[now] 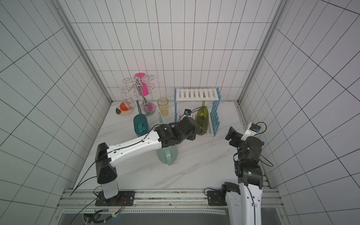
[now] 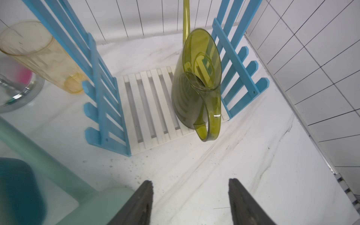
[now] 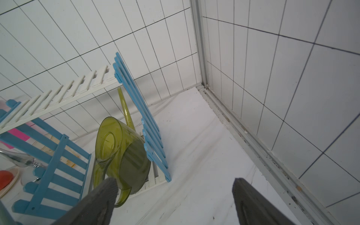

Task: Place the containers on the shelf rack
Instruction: 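Place the container on the shelf, then pick up a container from the center of the board.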

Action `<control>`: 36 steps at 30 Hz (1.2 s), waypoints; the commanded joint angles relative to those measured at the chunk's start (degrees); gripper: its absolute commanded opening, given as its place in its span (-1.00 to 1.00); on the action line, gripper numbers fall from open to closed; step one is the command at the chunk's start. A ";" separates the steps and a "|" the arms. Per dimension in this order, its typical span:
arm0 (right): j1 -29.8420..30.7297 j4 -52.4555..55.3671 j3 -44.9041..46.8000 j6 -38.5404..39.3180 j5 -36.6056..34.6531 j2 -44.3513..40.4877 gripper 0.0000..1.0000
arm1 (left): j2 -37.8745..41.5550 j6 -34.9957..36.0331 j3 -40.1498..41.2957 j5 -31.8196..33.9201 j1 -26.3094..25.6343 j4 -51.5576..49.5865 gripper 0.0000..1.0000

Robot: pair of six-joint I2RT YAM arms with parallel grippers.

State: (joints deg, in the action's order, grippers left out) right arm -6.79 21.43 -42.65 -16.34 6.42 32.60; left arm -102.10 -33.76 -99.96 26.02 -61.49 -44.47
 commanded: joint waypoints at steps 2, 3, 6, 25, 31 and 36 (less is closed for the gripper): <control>1.88 4.22 -4.50 -3.73 10.72 2.90 0.82 | 12.17 5.52 7.65 1.44 5.48 2.75 0.82; 3.80 5.28 -5.18 -4.08 11.03 3.40 0.80 | 15.23 7.42 10.79 0.87 7.02 5.24 0.94; 12.50 8.49 -7.04 -4.28 7.84 4.70 0.76 | 22.50 9.06 17.57 -3.49 13.31 9.91 0.97; 85.41 21.95 -17.35 -20.99 -37.40 29.34 0.80 | 33.81 7.65 23.71 -3.28 25.86 5.44 0.97; 89.20 19.57 -23.40 -24.09 -38.11 42.41 0.94 | 35.96 7.42 25.71 -3.62 27.75 5.78 0.97; 89.23 18.66 -24.85 -28.44 -40.05 47.57 1.00 | 37.98 7.76 27.70 -2.85 28.74 6.00 0.97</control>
State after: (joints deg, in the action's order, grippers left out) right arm 82.15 40.07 -65.39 -40.56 -29.78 78.94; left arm -65.73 -26.09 -73.34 22.46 -33.23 -38.70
